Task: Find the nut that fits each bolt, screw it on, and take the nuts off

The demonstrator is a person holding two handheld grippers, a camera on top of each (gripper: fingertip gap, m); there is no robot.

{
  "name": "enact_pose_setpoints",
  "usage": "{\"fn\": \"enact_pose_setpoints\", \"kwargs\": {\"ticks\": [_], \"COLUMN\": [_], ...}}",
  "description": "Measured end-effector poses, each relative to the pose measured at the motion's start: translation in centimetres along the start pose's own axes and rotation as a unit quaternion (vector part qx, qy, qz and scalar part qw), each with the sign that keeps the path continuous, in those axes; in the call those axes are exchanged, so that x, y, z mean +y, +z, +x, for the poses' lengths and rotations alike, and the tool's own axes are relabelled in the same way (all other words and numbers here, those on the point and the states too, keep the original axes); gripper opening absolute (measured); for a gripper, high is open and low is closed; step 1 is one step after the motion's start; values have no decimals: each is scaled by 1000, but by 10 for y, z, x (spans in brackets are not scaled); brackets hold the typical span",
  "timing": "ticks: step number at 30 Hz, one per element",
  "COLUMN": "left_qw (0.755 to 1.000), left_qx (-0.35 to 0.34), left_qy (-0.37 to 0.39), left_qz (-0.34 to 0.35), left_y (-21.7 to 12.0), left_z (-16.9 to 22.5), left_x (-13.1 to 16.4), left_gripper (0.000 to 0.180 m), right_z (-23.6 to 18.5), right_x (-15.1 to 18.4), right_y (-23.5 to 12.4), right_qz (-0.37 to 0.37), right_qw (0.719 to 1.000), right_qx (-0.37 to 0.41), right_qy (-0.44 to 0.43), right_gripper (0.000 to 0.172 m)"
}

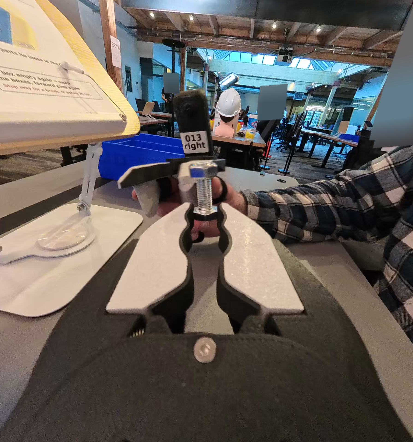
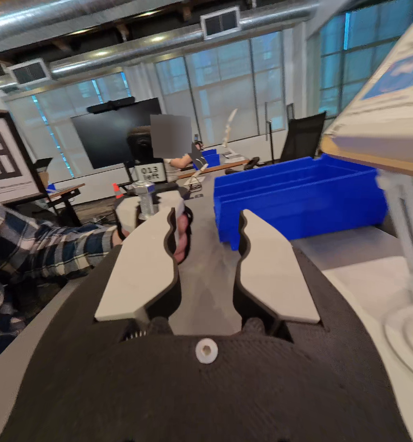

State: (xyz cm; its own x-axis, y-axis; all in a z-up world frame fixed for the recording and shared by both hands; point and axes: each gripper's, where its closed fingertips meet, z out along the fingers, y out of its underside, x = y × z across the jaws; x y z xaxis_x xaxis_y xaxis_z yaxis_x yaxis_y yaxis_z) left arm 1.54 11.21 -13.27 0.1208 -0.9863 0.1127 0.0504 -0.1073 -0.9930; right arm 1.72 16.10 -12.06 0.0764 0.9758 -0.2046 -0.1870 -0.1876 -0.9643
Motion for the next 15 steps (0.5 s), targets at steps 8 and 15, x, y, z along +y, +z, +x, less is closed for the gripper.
{"fn": "enact_pose_setpoints", "kwargs": {"ticks": [8, 15], "left_qw": [1000, 1000], "left_qx": [-6, 4], "left_qy": [5, 10], "left_qz": [-23, -27], "left_y": [6, 10], "left_z": [-2, 4], "left_x": [11, 13], "left_gripper": [18, 18], "right_z": [-32, -34], "right_x": [-5, 3], "right_y": [14, 23], "right_qz": [5, -8], "right_qw": [998, 998], "right_qx": [-61, -52], "right_qy": [-16, -17], "right_gripper": [62, 61]}}
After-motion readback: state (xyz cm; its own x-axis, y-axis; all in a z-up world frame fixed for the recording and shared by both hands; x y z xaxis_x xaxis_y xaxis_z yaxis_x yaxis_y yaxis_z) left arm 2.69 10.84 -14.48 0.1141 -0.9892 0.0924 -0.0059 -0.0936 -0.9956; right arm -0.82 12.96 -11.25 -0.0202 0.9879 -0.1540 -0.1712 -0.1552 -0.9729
